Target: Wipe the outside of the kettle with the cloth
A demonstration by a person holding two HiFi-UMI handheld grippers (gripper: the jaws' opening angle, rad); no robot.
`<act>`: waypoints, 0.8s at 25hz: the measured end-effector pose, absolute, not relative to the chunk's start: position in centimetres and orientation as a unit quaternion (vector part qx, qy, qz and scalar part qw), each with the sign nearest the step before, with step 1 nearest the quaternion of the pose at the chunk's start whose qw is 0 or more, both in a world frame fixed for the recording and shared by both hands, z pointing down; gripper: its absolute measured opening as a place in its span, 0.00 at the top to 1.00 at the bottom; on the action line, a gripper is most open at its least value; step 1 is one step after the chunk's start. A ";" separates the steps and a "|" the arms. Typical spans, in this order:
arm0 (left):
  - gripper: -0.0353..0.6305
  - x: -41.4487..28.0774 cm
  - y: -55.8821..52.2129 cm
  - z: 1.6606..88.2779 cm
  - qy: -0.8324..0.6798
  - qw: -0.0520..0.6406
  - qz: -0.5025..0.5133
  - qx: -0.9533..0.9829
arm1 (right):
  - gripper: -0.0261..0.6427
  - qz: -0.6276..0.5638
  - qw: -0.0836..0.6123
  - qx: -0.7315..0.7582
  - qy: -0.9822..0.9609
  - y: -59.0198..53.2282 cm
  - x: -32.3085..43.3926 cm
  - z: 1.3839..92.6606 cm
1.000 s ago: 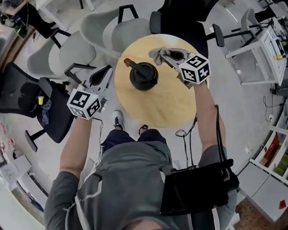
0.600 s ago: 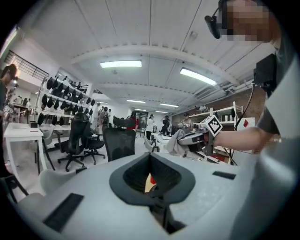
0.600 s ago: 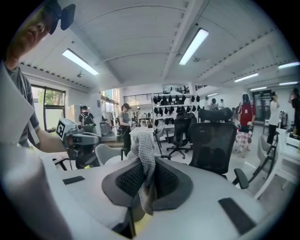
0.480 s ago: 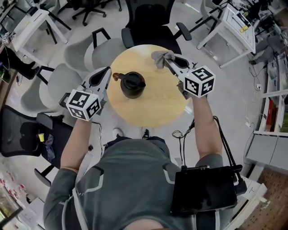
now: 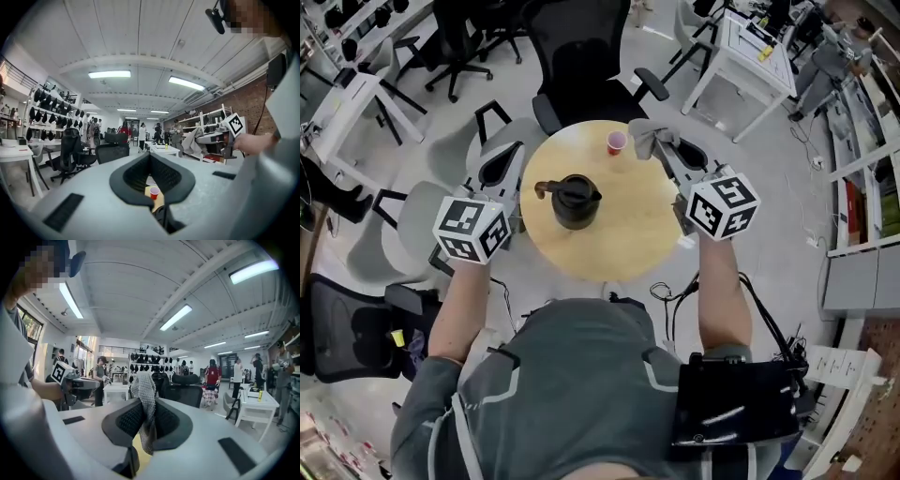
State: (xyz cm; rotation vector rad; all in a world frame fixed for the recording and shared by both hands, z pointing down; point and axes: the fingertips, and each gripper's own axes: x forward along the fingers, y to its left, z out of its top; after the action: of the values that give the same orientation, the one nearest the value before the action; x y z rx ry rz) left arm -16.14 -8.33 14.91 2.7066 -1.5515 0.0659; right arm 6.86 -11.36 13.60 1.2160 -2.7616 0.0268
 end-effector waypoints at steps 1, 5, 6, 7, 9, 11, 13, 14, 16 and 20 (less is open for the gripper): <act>0.93 -16.2 -8.1 14.4 -0.494 0.006 0.019 0.869 | 0.88 0.004 0.056 0.411 -0.910 -10.8 6.9 13.3; 0.93 -16.3 -7.3 12.6 -0.483 -0.017 0.015 0.875 | 0.88 0.007 0.041 0.449 -0.892 -9.1 7.1 12.8; 0.93 -16.5 -7.1 12.4 -0.483 -0.022 0.014 0.875 | 0.88 0.009 0.039 0.458 -0.888 -8.7 7.2 12.8; 0.93 -16.7 -6.9 12.3 -0.484 -0.028 0.015 0.874 | 0.88 0.011 0.036 0.467 -0.884 -8.2 7.3 12.8; 0.93 -16.9 -6.5 12.1 -0.490 -0.041 0.022 0.871 | 0.88 0.011 0.030 0.480 -0.877 -7.3 7.6 12.6; 0.93 -17.2 -6.1 11.8 -0.493 -0.038 0.023 0.869 | 0.88 0.011 0.027 0.491 -0.871 -6.7 7.9 12.4; 0.93 -17.5 -6.0 11.7 -0.494 -0.026 0.016 0.869 | 0.88 0.009 0.029 0.498 -0.866 -6.4 8.0 12.3; 0.93 -17.6 -6.0 11.8 -0.495 -0.022 0.013 0.869 | 0.88 0.007 0.030 0.500 -0.865 -6.3 8.0 12.3; 0.93 -17.7 -5.8 11.9 -0.497 -0.020 0.010 0.867 | 0.88 -0.001 0.033 0.502 -0.864 -6.1 7.9 12.2; 0.93 -17.9 -5.4 12.2 -0.505 -0.018 0.008 0.863 | 0.88 -0.007 0.035 0.498 -0.866 -5.9 7.5 12.0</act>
State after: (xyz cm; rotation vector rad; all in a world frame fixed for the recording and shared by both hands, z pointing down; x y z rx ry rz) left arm -17.93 -5.38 12.17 2.7433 -1.6034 0.0264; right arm 7.49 -5.90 12.04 1.5314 -2.6636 -0.0214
